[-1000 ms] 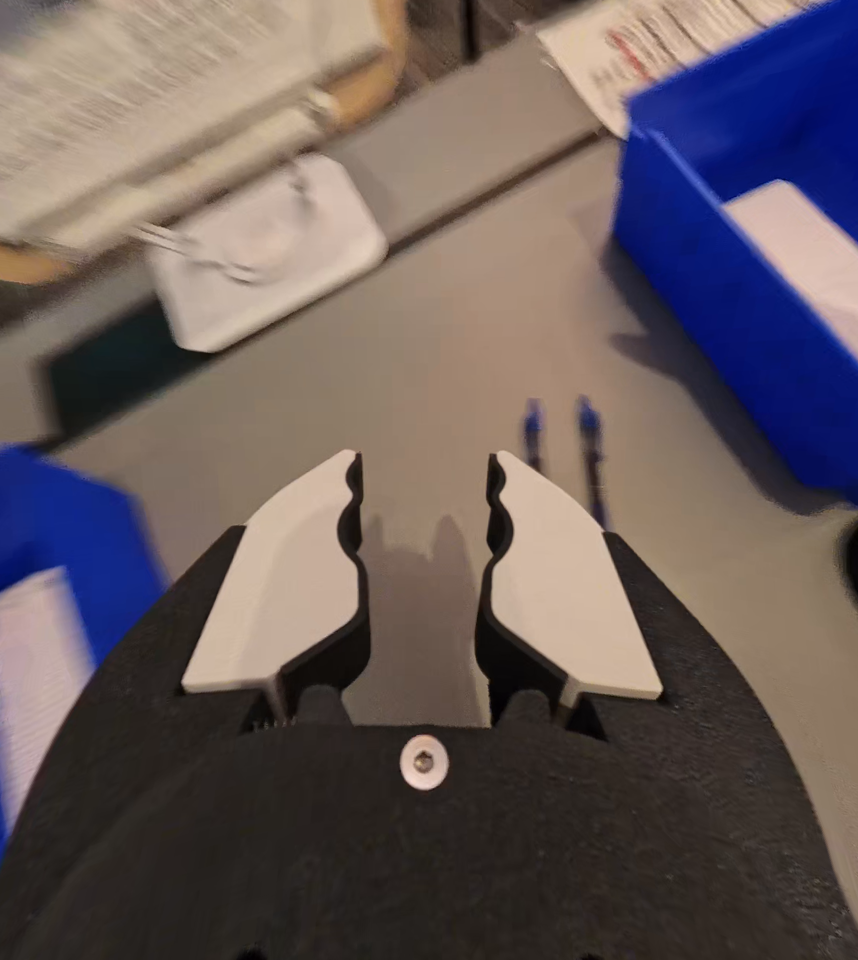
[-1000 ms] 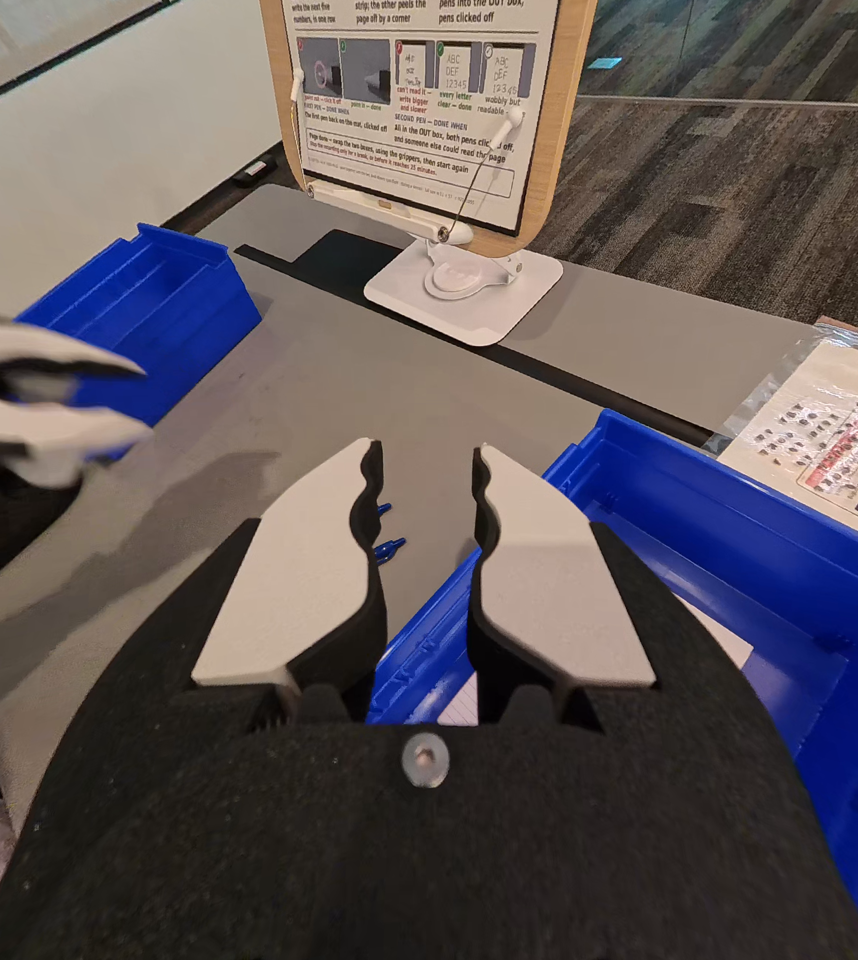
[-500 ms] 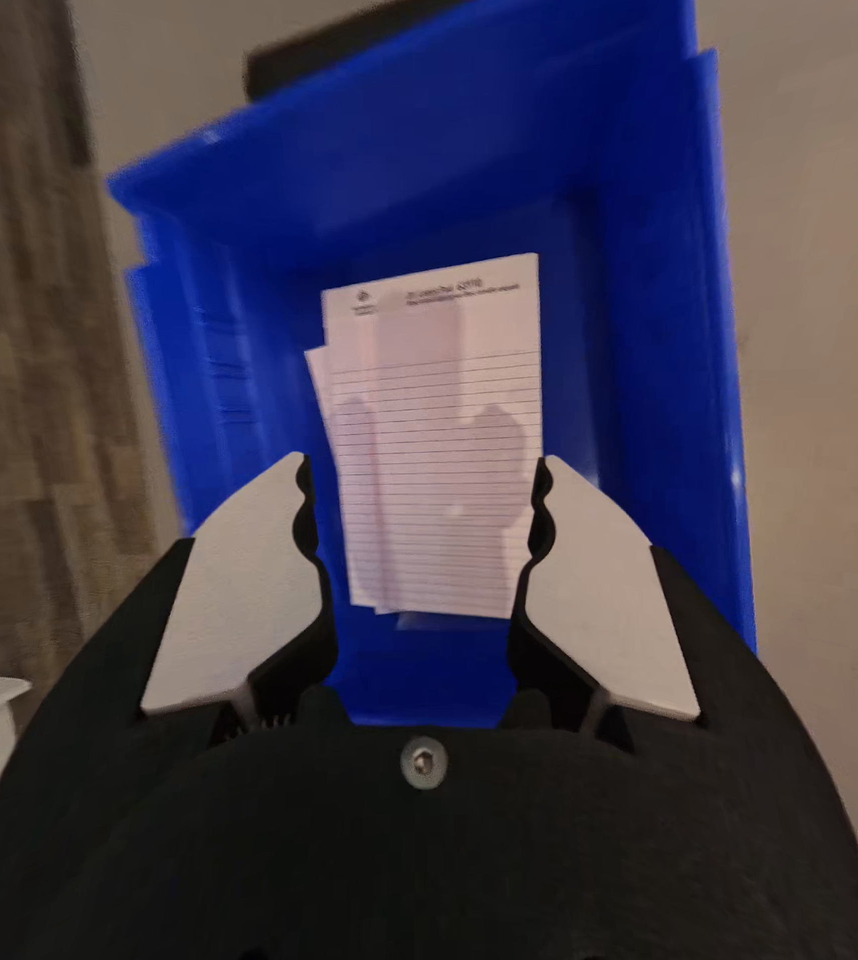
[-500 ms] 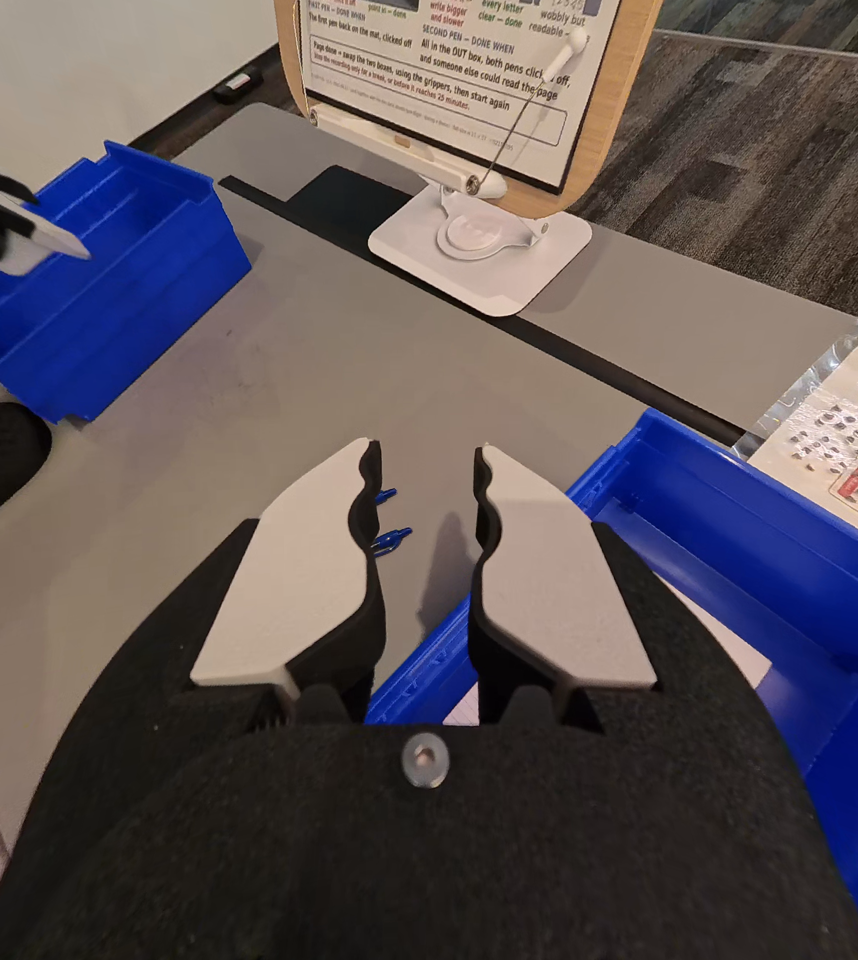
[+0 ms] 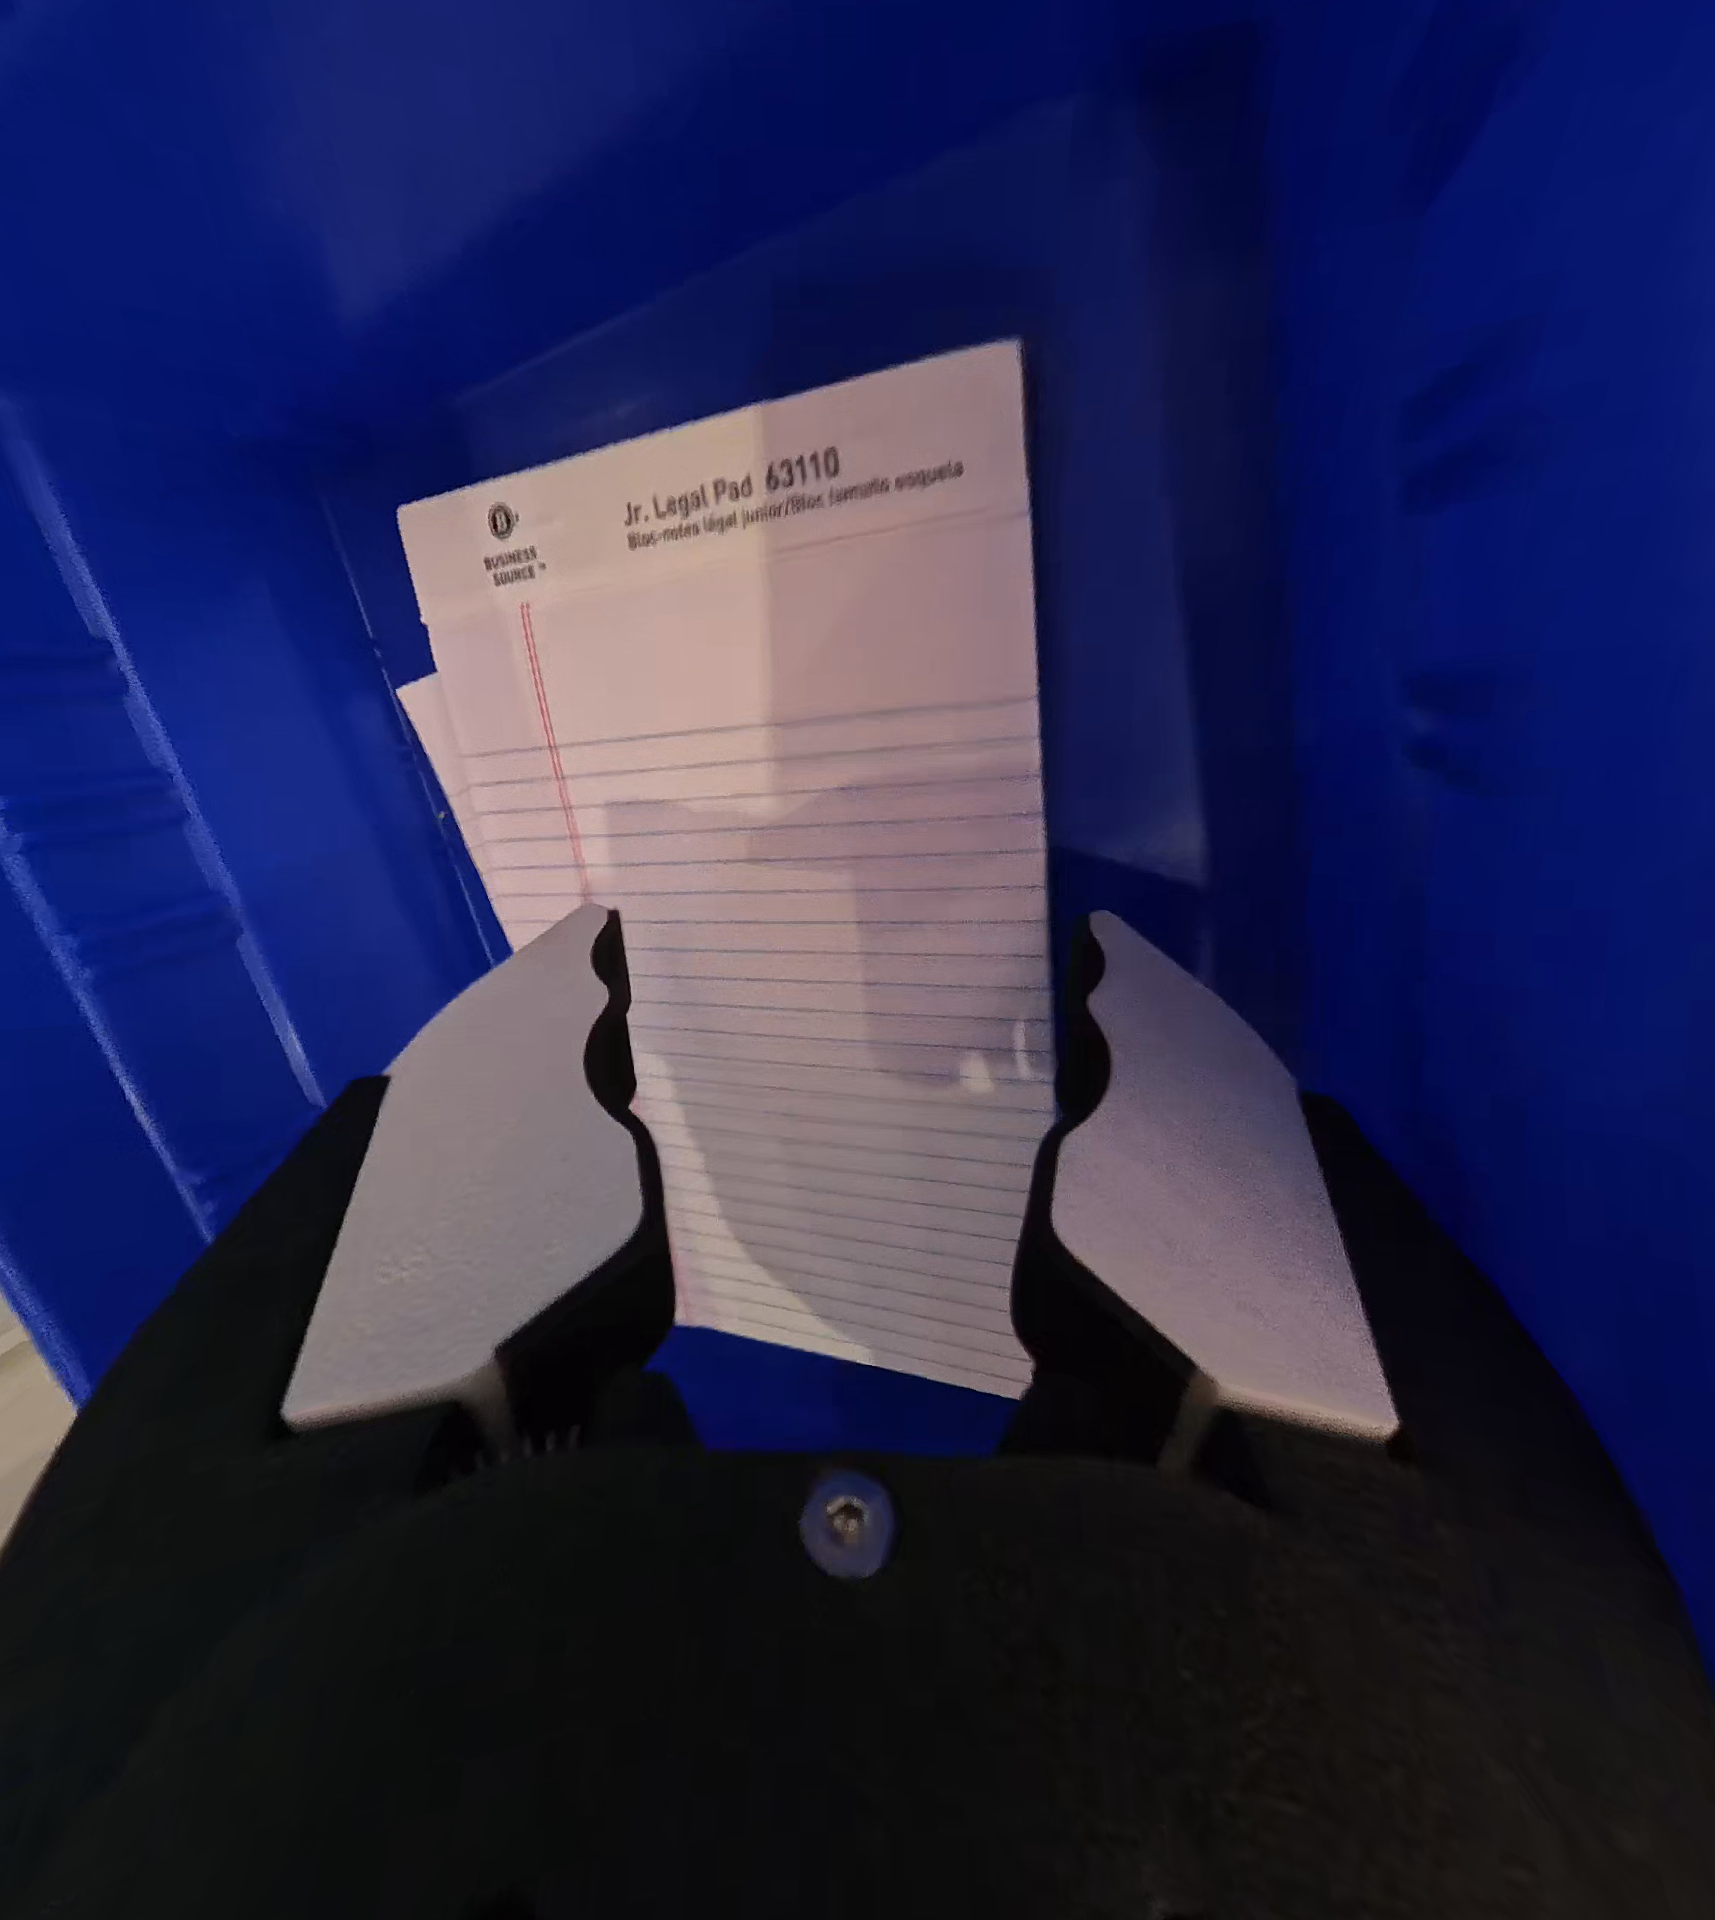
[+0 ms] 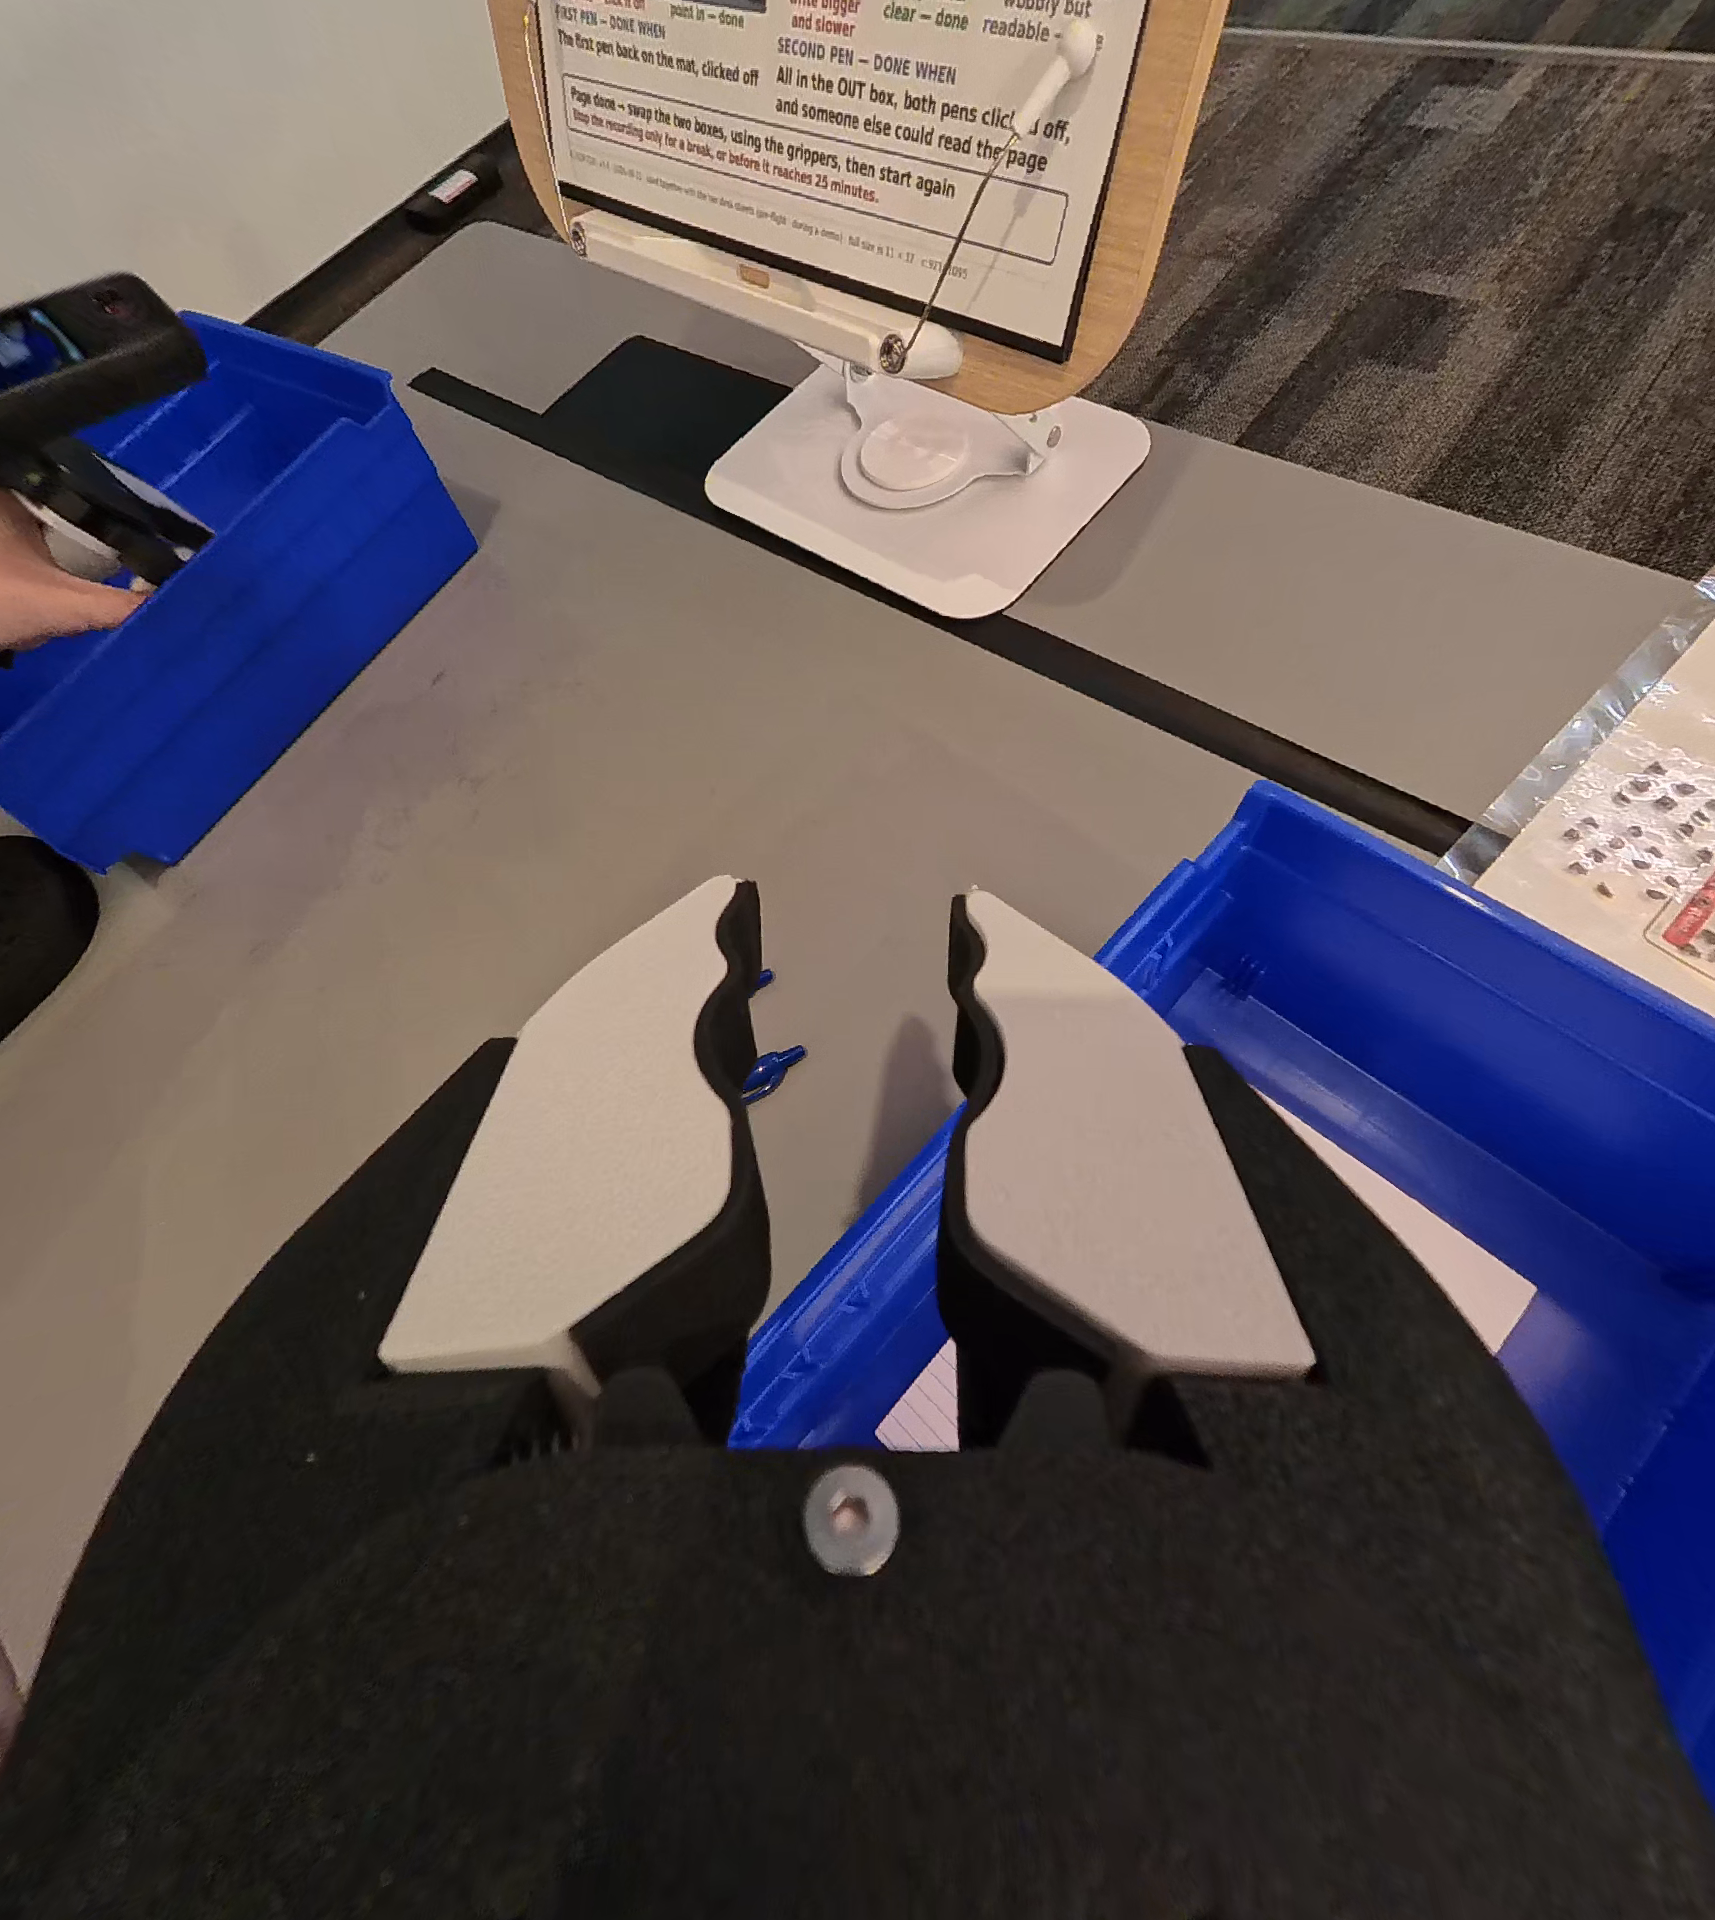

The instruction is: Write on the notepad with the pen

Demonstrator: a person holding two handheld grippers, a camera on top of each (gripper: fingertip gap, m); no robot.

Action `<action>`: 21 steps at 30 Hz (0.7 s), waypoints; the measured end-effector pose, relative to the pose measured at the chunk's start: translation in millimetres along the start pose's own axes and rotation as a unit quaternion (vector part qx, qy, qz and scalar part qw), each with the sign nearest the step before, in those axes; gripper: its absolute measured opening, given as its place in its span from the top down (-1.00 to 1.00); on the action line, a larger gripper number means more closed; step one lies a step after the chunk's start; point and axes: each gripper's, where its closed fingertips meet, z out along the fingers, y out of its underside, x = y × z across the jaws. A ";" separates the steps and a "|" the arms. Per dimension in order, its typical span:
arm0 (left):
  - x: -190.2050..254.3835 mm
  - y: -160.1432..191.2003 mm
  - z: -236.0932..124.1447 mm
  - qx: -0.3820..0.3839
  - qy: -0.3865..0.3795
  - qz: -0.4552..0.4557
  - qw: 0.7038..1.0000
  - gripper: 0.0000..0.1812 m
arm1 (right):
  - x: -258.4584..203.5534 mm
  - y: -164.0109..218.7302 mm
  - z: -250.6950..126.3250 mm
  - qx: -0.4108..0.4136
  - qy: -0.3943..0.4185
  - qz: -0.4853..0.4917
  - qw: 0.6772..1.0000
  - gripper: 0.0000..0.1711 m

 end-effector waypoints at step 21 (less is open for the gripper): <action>-22.9 -1.0 -3.4 -0.015 -0.114 0.040 0.993 0.05 | 5.5 -0.8 -9.3 0.011 0.000 0.009 1.000 0.60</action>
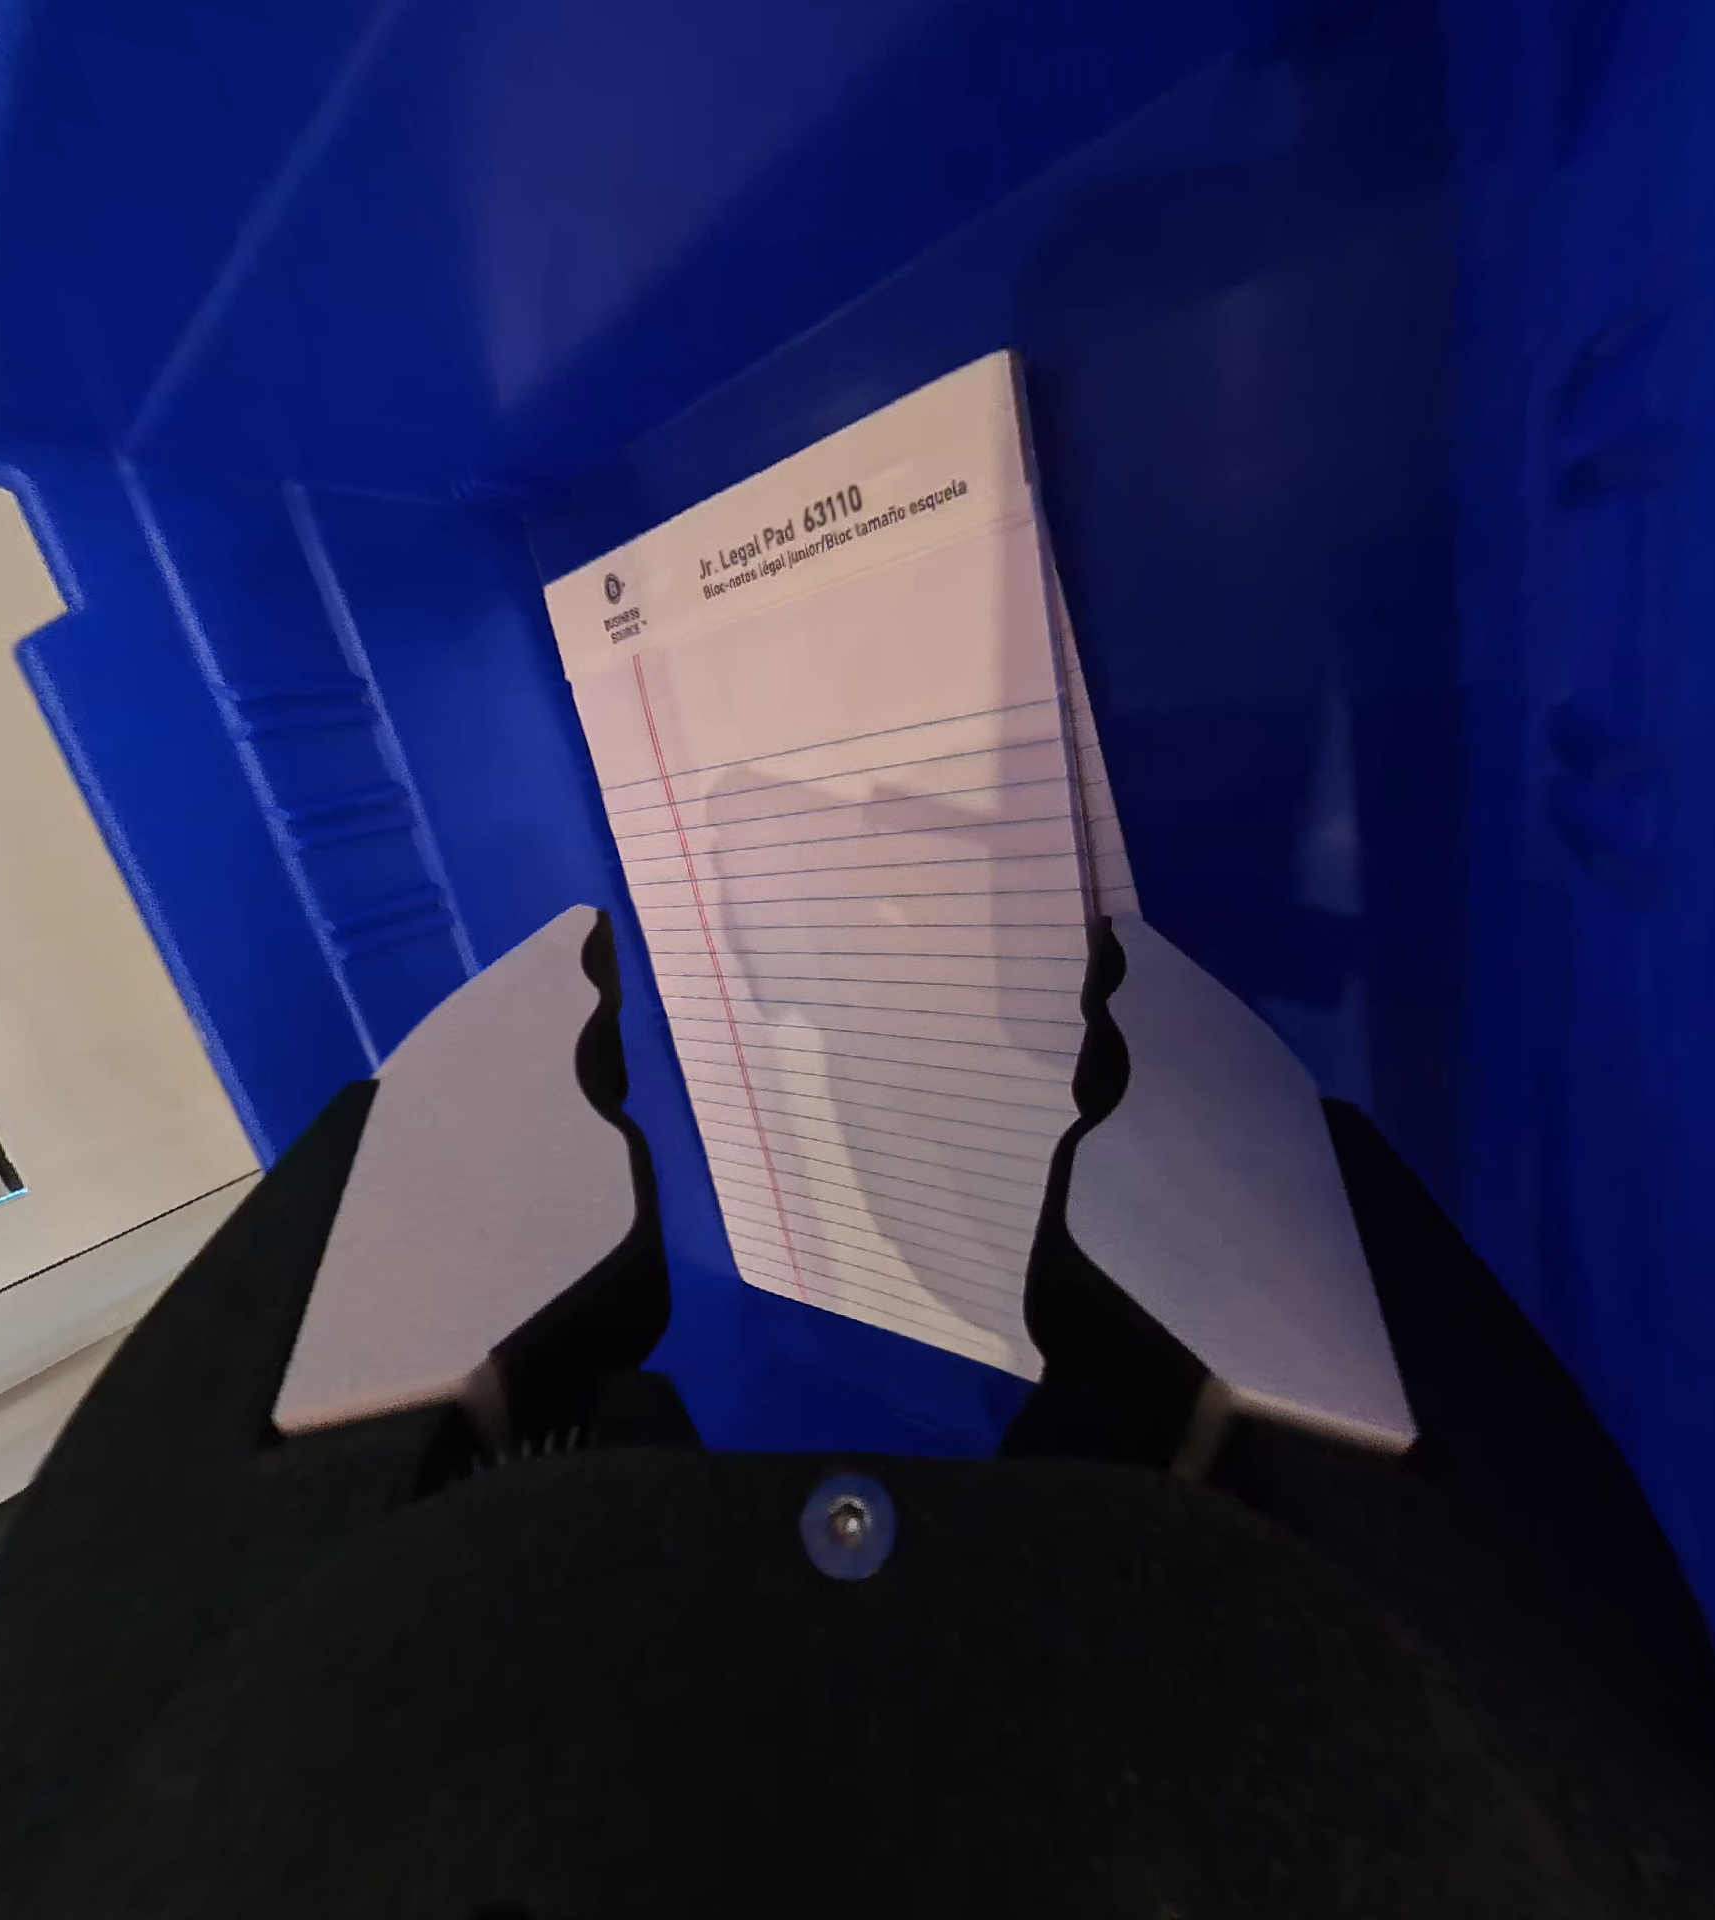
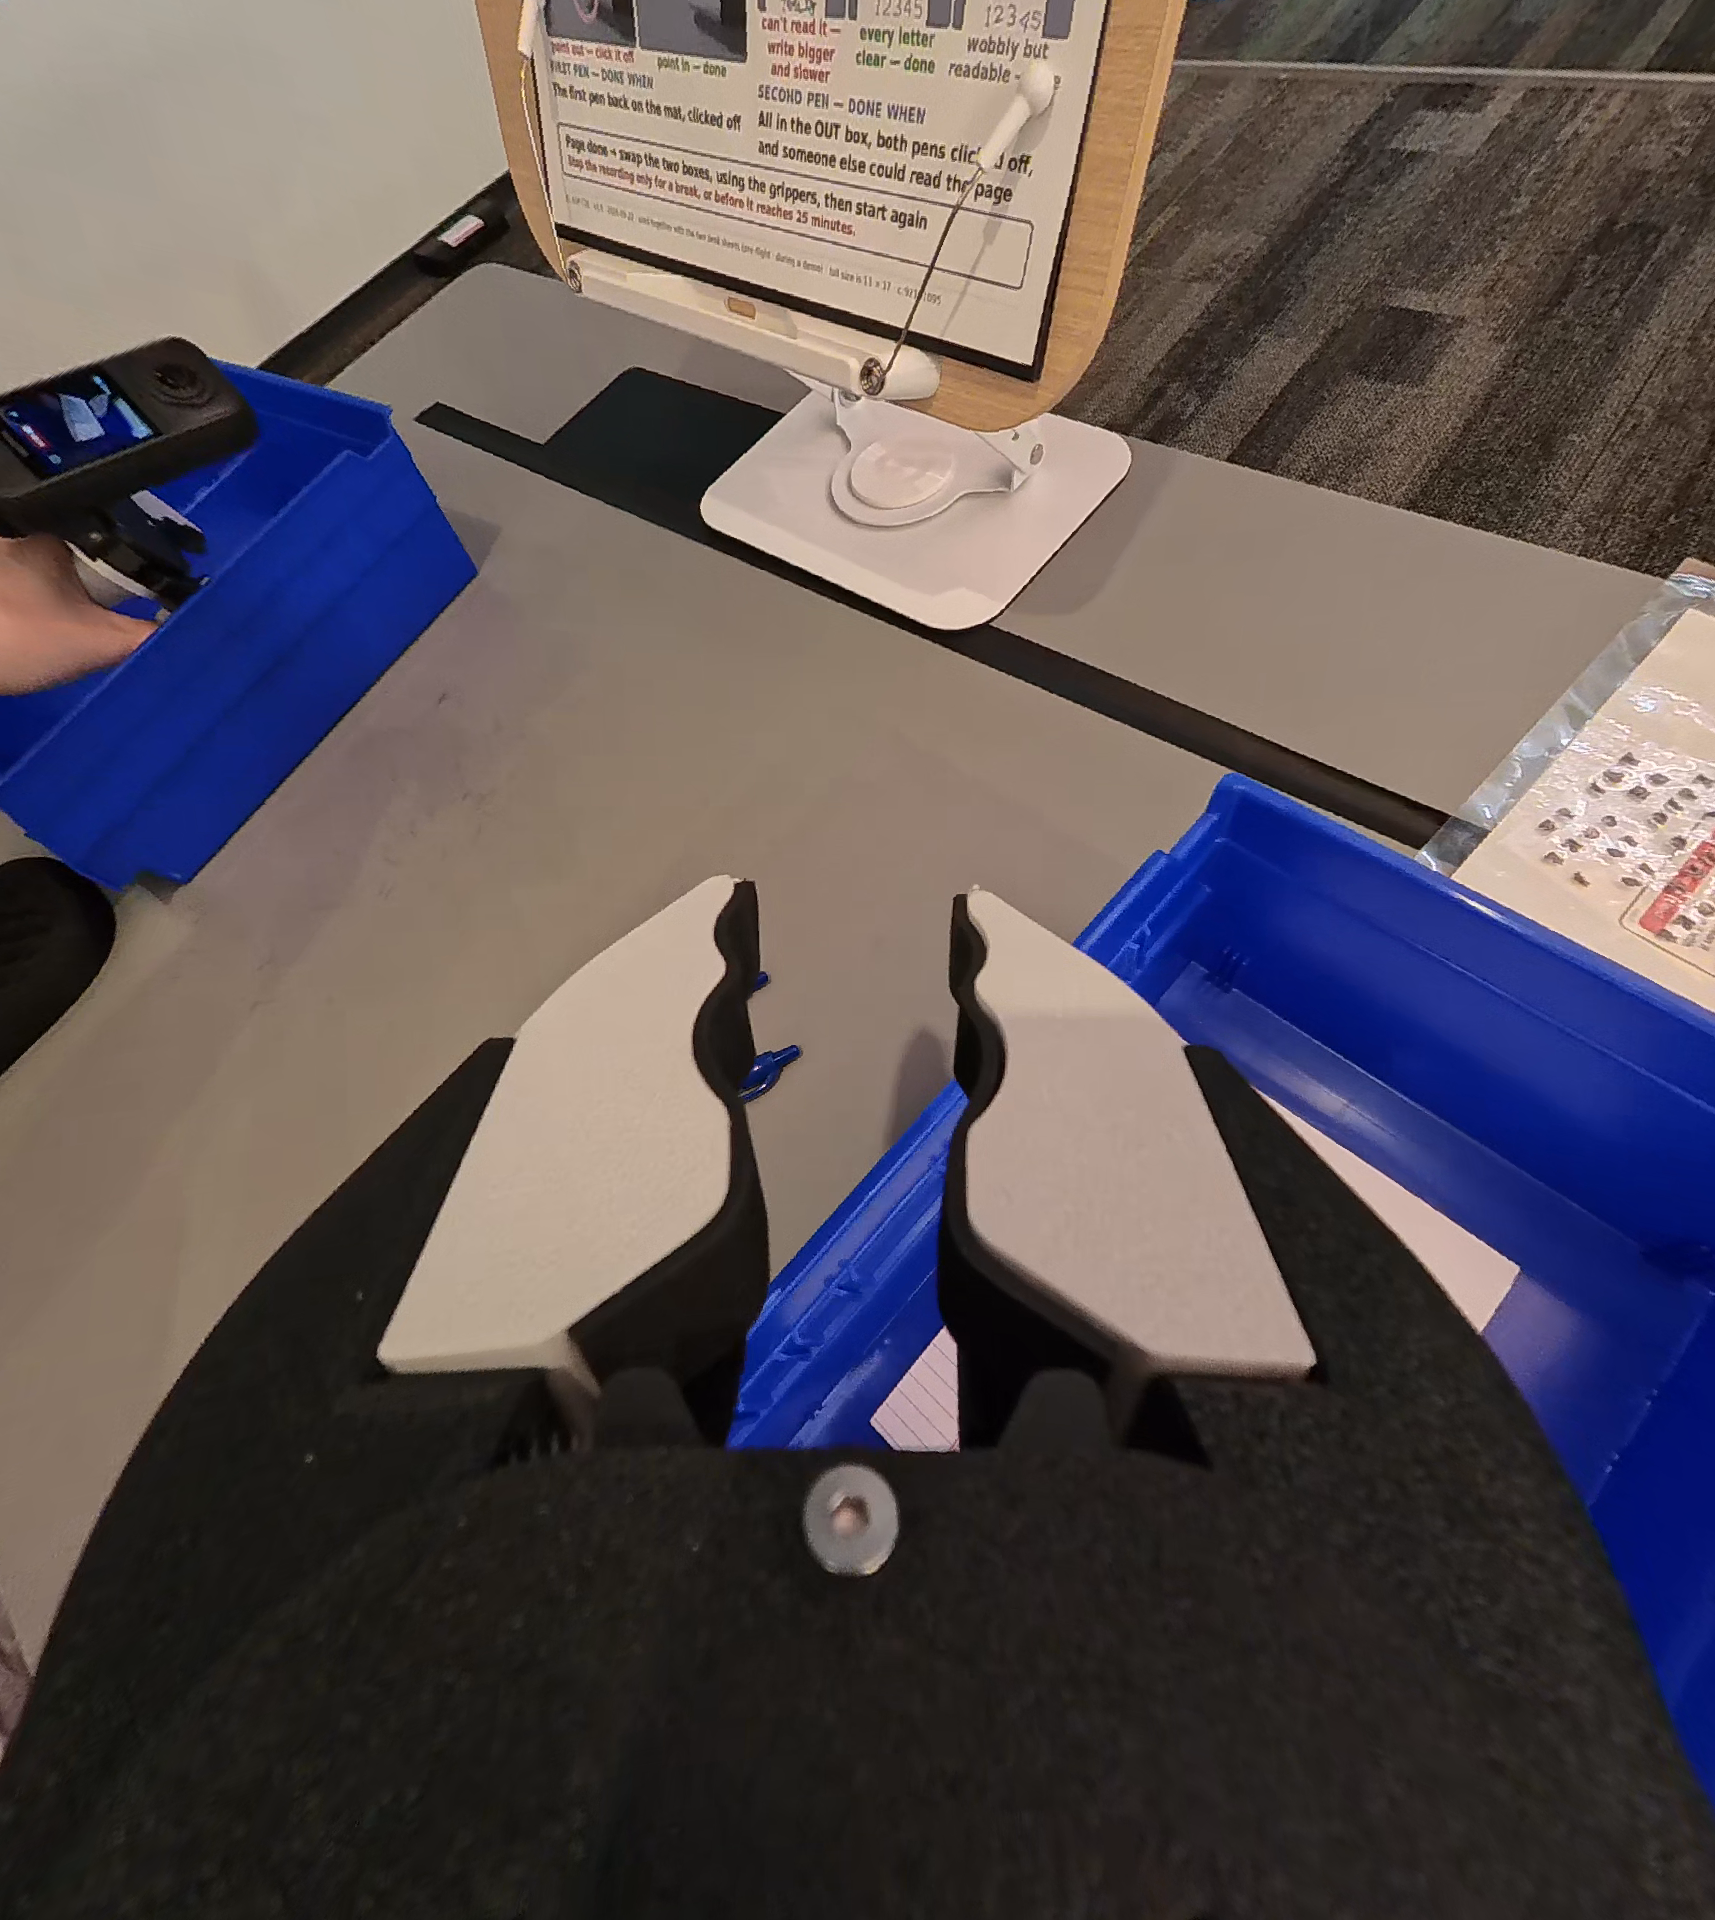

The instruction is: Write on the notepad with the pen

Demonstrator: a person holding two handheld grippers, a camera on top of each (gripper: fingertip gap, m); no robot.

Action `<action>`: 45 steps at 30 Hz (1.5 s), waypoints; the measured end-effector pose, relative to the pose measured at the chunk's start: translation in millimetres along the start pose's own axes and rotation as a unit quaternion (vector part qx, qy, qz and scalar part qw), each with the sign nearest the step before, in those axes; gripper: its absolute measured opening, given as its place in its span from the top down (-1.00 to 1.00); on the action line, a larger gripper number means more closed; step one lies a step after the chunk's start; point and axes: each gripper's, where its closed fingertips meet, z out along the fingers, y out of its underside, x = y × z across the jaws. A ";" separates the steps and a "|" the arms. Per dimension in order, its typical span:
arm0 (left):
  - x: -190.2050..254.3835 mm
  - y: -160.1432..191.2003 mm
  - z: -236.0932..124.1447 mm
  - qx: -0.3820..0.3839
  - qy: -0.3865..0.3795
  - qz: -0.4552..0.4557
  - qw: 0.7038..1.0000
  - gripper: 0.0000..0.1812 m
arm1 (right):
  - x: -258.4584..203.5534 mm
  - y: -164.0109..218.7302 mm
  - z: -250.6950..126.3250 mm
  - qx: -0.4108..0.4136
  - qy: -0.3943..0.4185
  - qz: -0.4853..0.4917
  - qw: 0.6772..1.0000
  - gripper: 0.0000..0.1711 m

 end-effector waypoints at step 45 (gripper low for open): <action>-47.4 16.8 -23.4 -0.073 -0.052 0.050 0.995 0.98 | 6.8 -1.4 -10.8 0.017 0.000 0.010 1.000 0.59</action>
